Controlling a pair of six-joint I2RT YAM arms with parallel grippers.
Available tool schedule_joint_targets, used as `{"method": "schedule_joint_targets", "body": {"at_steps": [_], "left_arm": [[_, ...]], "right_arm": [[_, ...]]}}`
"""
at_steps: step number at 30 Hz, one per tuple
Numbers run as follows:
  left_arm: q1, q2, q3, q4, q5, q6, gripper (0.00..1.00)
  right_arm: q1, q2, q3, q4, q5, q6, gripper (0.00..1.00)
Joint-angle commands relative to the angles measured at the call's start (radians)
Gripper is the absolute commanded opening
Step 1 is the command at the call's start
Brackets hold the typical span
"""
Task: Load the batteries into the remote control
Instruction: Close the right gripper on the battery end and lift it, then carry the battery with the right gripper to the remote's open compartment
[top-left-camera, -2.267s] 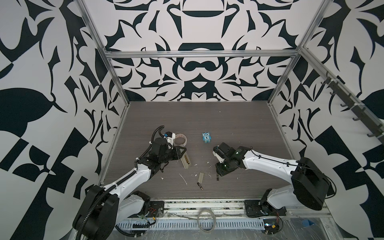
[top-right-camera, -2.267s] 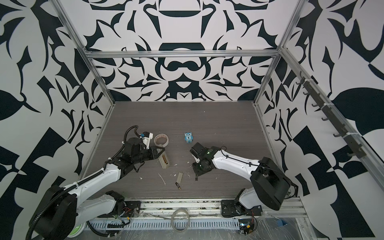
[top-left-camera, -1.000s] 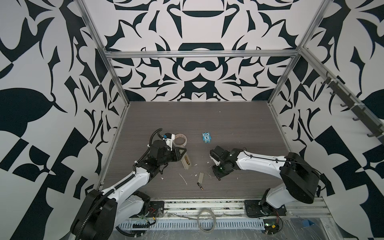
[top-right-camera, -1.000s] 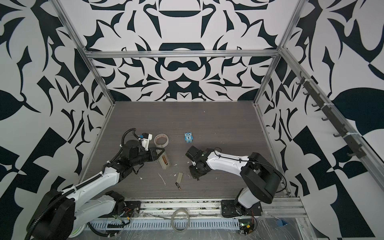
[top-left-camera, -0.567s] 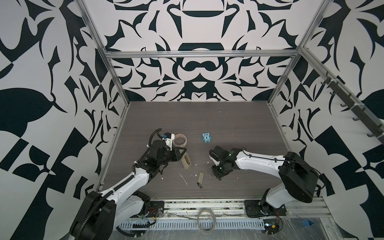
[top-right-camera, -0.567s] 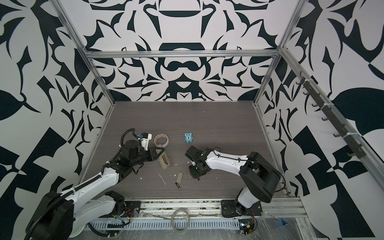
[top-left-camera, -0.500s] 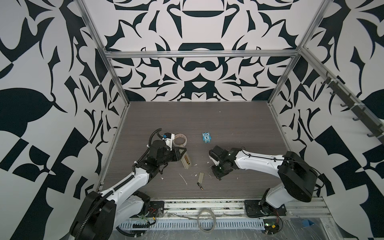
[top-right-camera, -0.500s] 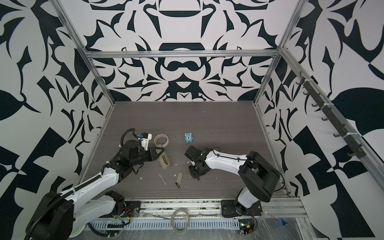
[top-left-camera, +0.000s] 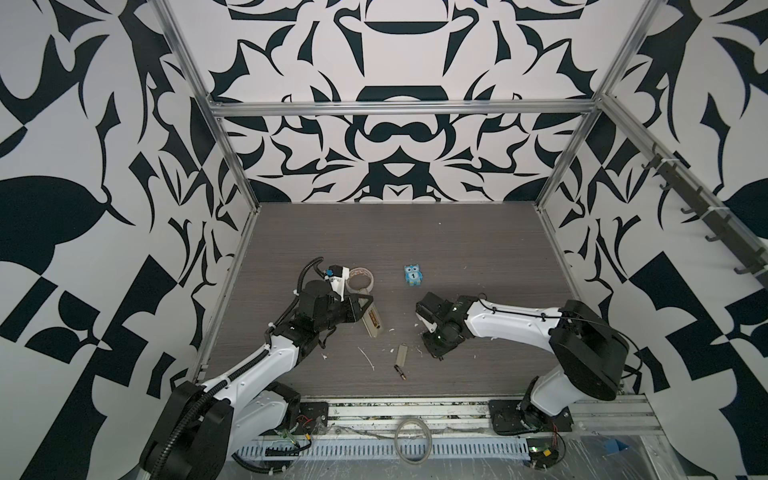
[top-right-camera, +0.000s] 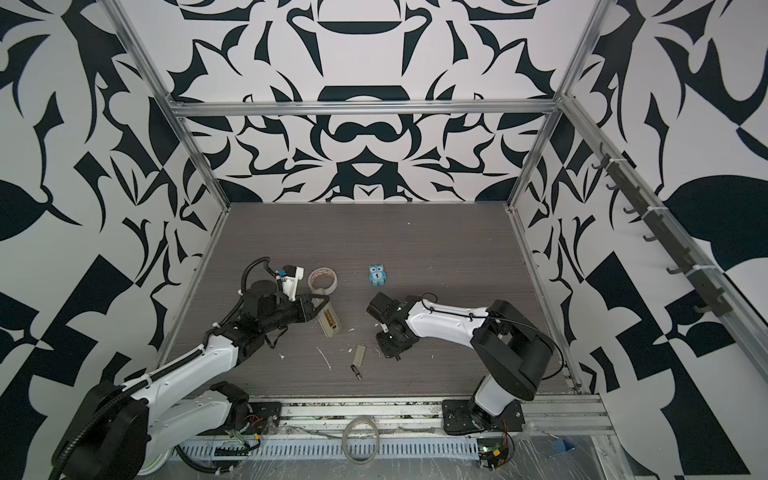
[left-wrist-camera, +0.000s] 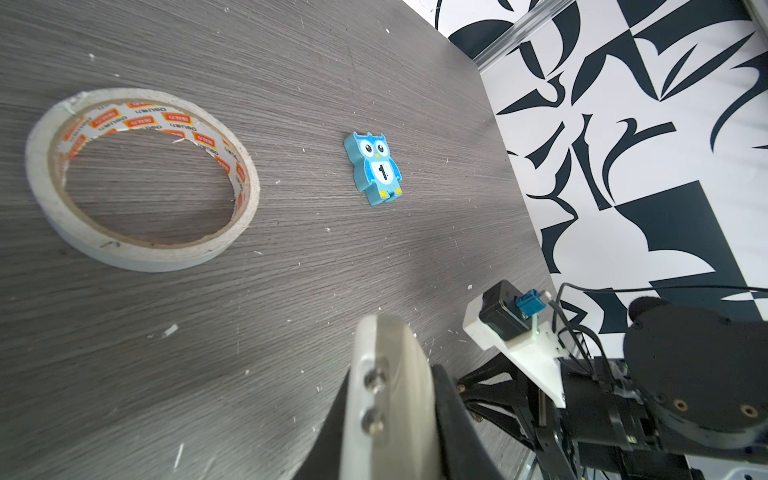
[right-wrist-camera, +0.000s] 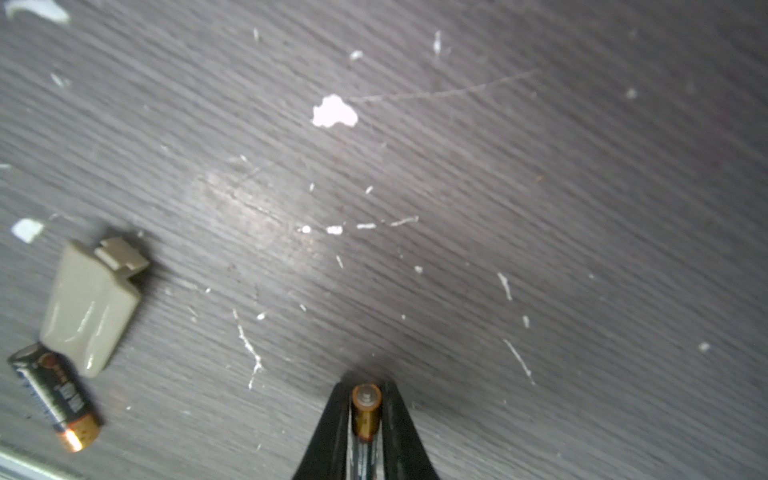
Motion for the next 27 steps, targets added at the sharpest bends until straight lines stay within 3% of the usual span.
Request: {"method": "schedule_joint_targets", "body": {"at_steps": [1, 14, 27], "left_arm": [[0.004, 0.002, -0.013, 0.035, 0.019, -0.008, 0.0], [0.005, -0.003, -0.044, 0.094, 0.022, -0.033, 0.0], [0.005, 0.008, -0.007, 0.061, 0.005, -0.057, 0.0]], "right_arm": [[0.004, 0.008, 0.02, -0.03, 0.022, -0.015, 0.18], [0.005, -0.04, 0.006, -0.014, 0.01, -0.041, 0.08], [0.036, -0.26, -0.071, 0.204, -0.005, -0.121, 0.04]]}}
